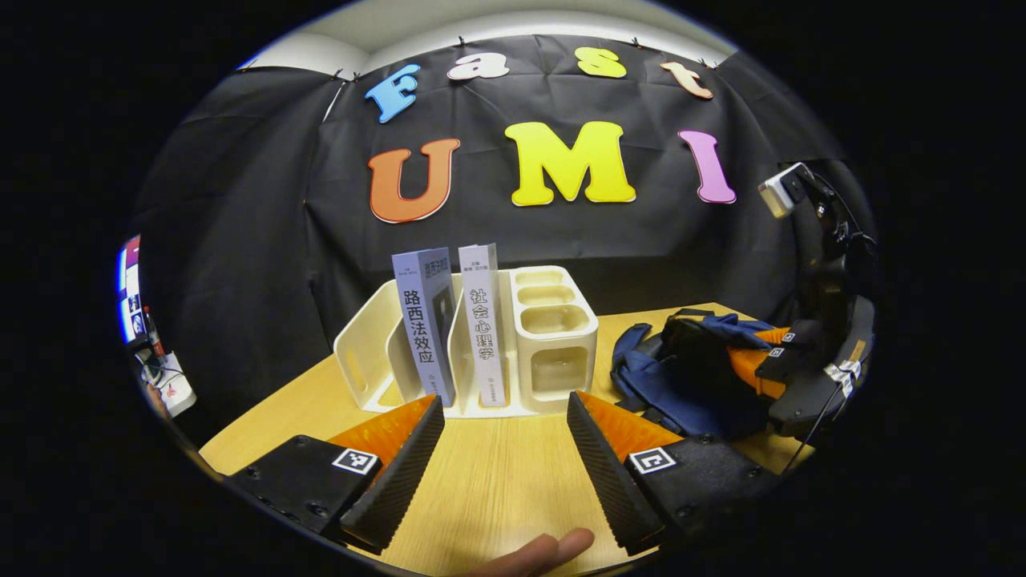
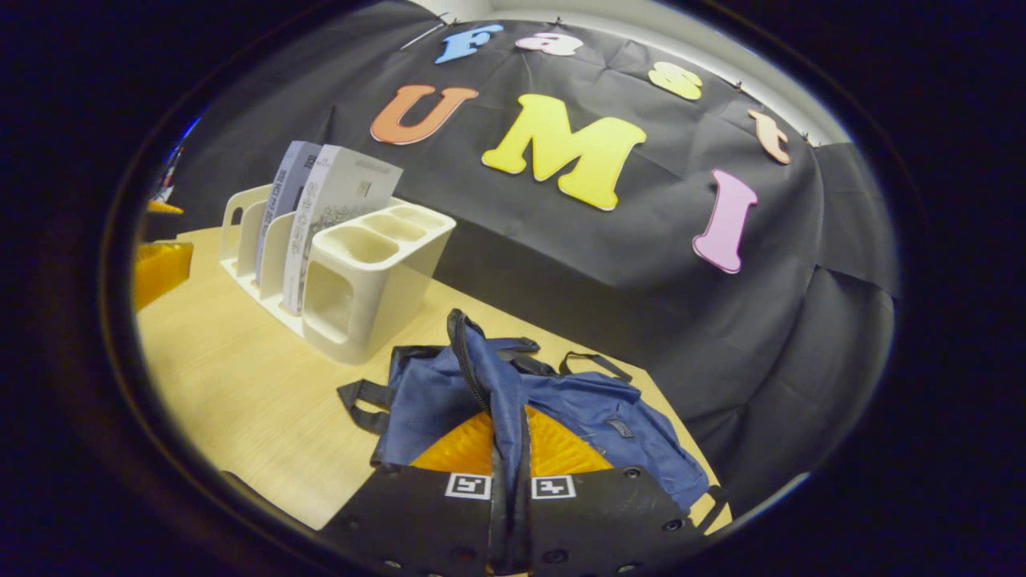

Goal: Open the schoolbag, grab two books from the bookshelf and put them into the schoolbag.

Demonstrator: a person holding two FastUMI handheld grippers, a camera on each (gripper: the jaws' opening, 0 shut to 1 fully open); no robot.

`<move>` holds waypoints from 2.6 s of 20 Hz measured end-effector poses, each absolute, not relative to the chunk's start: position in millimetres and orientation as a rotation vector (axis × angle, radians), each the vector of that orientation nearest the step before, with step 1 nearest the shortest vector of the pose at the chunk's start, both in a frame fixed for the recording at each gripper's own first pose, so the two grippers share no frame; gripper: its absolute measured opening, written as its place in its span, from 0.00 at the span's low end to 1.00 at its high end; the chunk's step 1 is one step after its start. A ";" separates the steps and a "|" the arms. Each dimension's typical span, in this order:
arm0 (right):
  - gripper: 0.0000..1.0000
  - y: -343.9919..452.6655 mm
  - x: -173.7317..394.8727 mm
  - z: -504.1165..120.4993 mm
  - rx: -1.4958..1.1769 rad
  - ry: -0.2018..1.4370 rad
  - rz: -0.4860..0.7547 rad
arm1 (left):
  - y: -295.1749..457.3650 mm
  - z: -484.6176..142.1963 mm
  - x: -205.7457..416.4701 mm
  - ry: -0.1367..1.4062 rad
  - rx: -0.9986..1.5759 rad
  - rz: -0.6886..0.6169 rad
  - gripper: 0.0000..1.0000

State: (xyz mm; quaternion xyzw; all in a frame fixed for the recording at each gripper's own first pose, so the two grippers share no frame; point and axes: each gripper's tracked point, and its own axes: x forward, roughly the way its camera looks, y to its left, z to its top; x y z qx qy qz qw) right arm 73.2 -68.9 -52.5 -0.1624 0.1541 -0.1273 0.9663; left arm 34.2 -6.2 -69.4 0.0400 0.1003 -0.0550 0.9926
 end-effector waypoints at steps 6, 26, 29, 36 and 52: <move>0.04 -101.8 74.9 -16.5 -0.224 0.262 -0.234 | -4.0 -35.9 57.7 0.171 0.008 -0.095 0.98; 0.04 -174.6 66.7 37.0 -0.116 0.203 -0.178 | 20.1 74.0 216.6 0.217 0.011 -0.015 0.96; 0.04 -176.6 64.2 35.3 -0.114 0.211 -0.166 | 9.9 68.1 243.6 0.304 0.016 -0.069 0.95; 0.04 -191.9 55.4 36.7 -0.095 0.201 -0.171 | 13.8 47.0 293.5 0.454 0.169 -0.079 0.93; 0.04 -208.6 54.3 15.4 -0.025 0.210 -0.150 | 12.1 -18.3 281.4 0.852 0.276 -0.101 0.65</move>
